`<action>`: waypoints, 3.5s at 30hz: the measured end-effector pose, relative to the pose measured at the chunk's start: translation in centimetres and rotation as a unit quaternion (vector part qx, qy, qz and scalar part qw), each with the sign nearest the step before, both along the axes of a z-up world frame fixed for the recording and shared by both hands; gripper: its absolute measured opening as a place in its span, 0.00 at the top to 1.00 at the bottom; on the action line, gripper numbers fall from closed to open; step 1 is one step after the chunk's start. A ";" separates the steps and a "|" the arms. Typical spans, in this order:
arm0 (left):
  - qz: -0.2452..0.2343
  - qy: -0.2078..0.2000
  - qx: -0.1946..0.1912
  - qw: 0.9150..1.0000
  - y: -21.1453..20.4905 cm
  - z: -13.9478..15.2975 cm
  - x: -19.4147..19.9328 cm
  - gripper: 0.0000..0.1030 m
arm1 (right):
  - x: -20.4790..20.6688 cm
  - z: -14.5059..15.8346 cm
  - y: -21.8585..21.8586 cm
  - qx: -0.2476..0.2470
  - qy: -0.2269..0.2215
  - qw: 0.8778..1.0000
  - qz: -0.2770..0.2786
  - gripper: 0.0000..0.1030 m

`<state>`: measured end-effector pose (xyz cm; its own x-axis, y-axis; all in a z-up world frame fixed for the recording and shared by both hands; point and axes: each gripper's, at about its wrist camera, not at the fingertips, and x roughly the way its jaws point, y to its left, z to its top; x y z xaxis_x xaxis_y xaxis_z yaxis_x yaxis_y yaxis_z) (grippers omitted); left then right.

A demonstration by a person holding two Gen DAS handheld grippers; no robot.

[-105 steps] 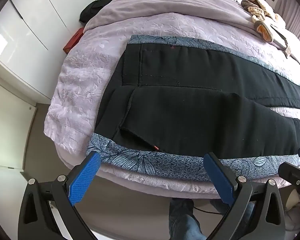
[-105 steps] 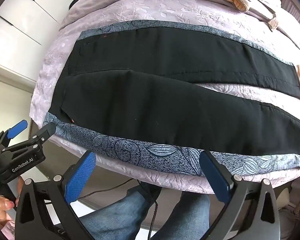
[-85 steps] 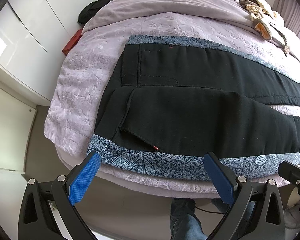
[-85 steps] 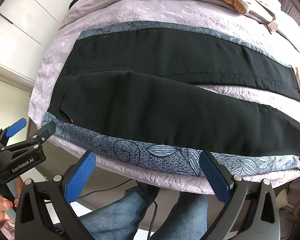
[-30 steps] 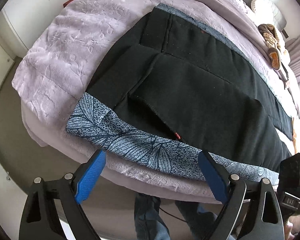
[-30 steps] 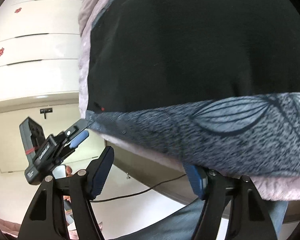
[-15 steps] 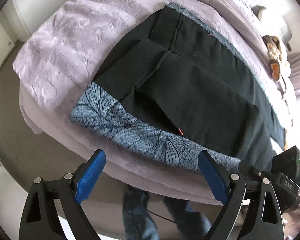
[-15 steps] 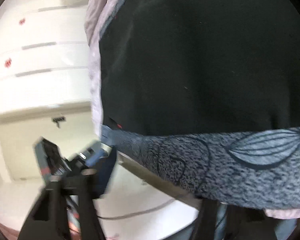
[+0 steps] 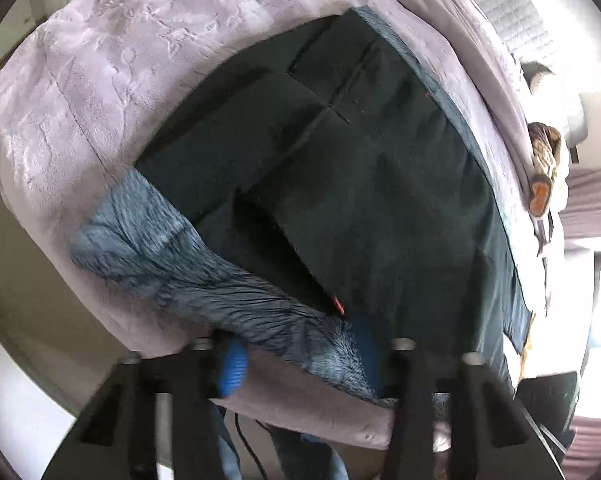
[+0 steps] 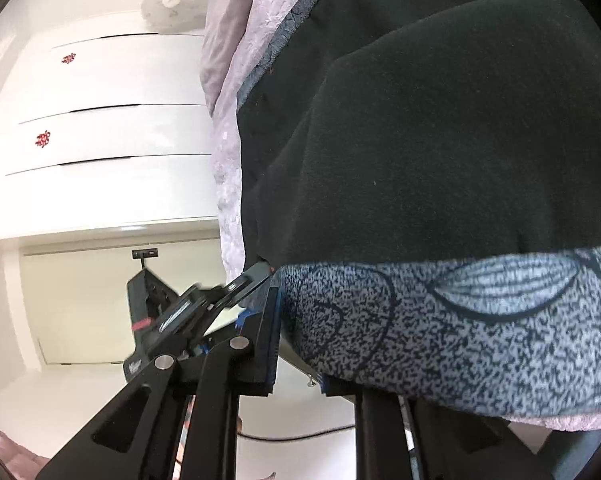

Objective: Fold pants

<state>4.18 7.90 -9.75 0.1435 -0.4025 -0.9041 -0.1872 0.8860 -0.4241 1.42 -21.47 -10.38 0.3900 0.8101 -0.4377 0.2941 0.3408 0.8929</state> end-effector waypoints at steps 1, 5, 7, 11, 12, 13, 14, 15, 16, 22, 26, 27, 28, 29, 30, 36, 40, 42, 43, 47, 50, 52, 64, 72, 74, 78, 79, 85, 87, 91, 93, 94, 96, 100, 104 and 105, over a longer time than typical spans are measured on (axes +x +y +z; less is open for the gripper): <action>0.000 -0.002 0.000 1.000 0.3 0.0 0.2 0.72 | 0.0 -0.1 -0.2 0.001 0.002 1.000 0.001 0.80; -0.012 -0.020 -0.005 1.000 0.8 0.6 0.3 0.72 | -1.0 -0.8 -0.7 -0.014 0.025 1.000 -0.006 0.78; -0.030 -0.026 0.005 0.999 0.6 0.7 0.4 0.72 | -2.2 -1.7 -1.8 -0.014 0.042 0.999 -0.026 0.76; -0.041 -0.026 0.020 0.999 0.2 1.0 0.8 0.72 | -4.4 -3.7 -4.3 0.038 0.079 0.989 -0.120 0.80; -0.041 -0.030 0.023 0.998 0.2 1.4 0.9 0.72 | -4.9 -3.9 -4.7 0.044 0.085 0.986 -0.140 0.82; -0.041 -0.034 0.026 0.998 0.2 1.9 0.9 0.72 | -5.3 -3.9 -5.4 0.045 0.090 0.982 -0.161 0.90; -0.042 -0.037 0.030 0.998 0.1 2.5 1.1 0.72 | -5.3 -3.6 -5.8 0.040 0.089 0.981 -0.166 0.94; -0.043 -0.043 0.032 0.998 0.0 3.2 1.2 0.72 | -5.1 -3.0 -6.2 0.031 0.084 0.982 -0.165 0.94; -0.044 -0.049 0.036 0.997 -0.2 3.9 1.5 0.72 | -4.5 -1.7 -6.8 0.011 0.072 0.985 -0.157 0.94; -0.074 -0.111 0.070 0.989 -3.2 8.6 4.8 0.72 | 0.4 5.3 -10.4 -0.052 -0.016 0.992 -0.116 0.95; -0.072 -0.120 0.071 0.988 -4.3 8.6 6.0 0.72 | 2.9 6.5 -11.9 0.000 -0.013 0.998 -0.057 0.93; -0.071 -0.112 0.071 0.989 -4.4 8.0 5.9 0.72 | 2.7 6.0 -11.4 0.015 -0.002 1.000 -0.021 0.88; -0.069 -0.103 0.077 0.989 -4.5 7.3 5.6 0.72 | 2.1 5.3 -9.9 0.016 0.025 0.999 0.022 0.64; -0.066 -0.093 0.084 0.990 -4.3 6.6 5.3 0.72 | 1.1 4.7 -9.1 0.012 0.040 0.998 0.039 0.39; -0.062 -0.081 0.083 0.991 -4.0 6.0 4.7 0.72 | -0.1 3.6 -7.6 0.014 0.061 0.996 0.060 0.37; -0.056 -0.053 0.101 0.992 -1.0 5.4 1.2 0.35 | -3.7 -1.3 -5.3 0.091 0.113 0.989 0.011 0.38; -0.026 -0.035 0.107 0.993 1.1 4.7 -1.1 0.26 | -3.6 -2.6 -4.7 0.081 0.104 0.991 -0.014 0.40; -0.013 -0.017 0.093 0.995 1.9 3.6 -1.9 0.26 | -3.9 -2.5 -5.1 0.086 0.087 0.991 -0.047 0.41; -0.014 -0.013 0.091 0.996 1.9 3.2 -2.2 0.26 | -3.9 -2.3 -5.6 0.087 0.076 0.991 -0.061 0.41; -0.016 -0.004 0.078 0.997 1.7 2.3 -3.5 0.26 | -3.1 -2.5 -5.3 0.068 0.080 0.993 -0.055 0.41; -0.004 0.003 0.048 0.999 1.7 1.9 -4.2 0.26 | -2.4 -2.6 -4.5 0.078 0.083 0.992 -0.055 0.70; 0.011 0.006 0.020 1.000 1.6 1.7 -4.3 0.26 | -2.1 -1.4 -4.5 0.074 0.052 0.994 -0.068 0.71; 0.060 0.008 -0.003 0.998 0.6 -0.3 -0.9 0.68 | -1.8 -0.5 -5.4 0.063 0.038 0.996 -0.040 0.71; 0.030 -0.030 0.029 0.999 0.2 2.4 -0.1 0.89 | -3.3 -4.8 -6.9 0.057 0.117 0.983 -0.130 0.96; 0.011 -0.058 0.035 0.998 -0.6 4.8 0.3 0.89 | -2.1 -2.1 -7.4 0.027 0.081 0.990 -0.116 0.96; -0.022 -0.122 0.041 0.991 -3.5 9.6 3.5 0.89 | 0.8 3.3 -10.1 -0.006 0.010 0.996 -0.094 0.96; -0.030 -0.134 0.043 0.990 -4.2 10.2 4.5 0.89 | 1.5 4.2 -10.8 -0.011 0.001 0.996 -0.088 0.96; -0.065 -0.201 0.072 0.975 -8.6 10.3 12.8 0.88 | 10.0 6.3 -14.3 -0.041 -0.012 0.999 -0.023 0.96; -0.083 -0.215 0.103 0.968 -10.8 8.8 16.0 0.80 | 12.8 5.0 -15.3 -0.046 -0.005 0.999 -0.012 0.95; -0.105 -0.210 0.164 0.958 -13.8 4.6 20.1 0.59 | 18.3 0.3 -17.1 -0.044 0.025 0.999 -0.002 0.92; -0.094 -0.185 0.196 0.958 -14.3 2.2 21.6 0.41 | 20.2 -1.0 -17.5 -0.062 0.041 0.997 0.001 0.89; -0.090 -0.174 0.203 0.959 -14.1 1.3 21.9 0.41 | 21.0 -2.3 -17.4 -0.069 0.054 0.996 0.007 0.88; -0.079 -0.164 0.214 0.960 -13.3 0.8 22.1 0.41 | 21.7 -3.8 -17.5 -0.064 0.066 0.996 0.007 0.85; -0.081 -0.173 0.198 0.961 -12.0 3.6 20.3 0.41 | 20.7 -2.0 -17.9 -0.047 0.050 0.998 0.010 0.35; -0.119 -0.174 0.213 0.954 -12.7 4.0 17.8 0.41 | 18.2 3.5 -16.3 -0.102 -0.031 0.992 0.062 0.36; -0.126 -0.161 0.214 0.955 -13.1 3.5 17.1 0.41 | 17.9 4.0 -15.6 -0.115 -0.041 0.990 0.078 0.37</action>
<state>21.28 -5.19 -6.25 0.3903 -0.0639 -0.9185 0.1335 0.9910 -0.0122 19.32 -37.05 -6.37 0.3093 0.7465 -0.5892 0.1523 0.5727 0.8055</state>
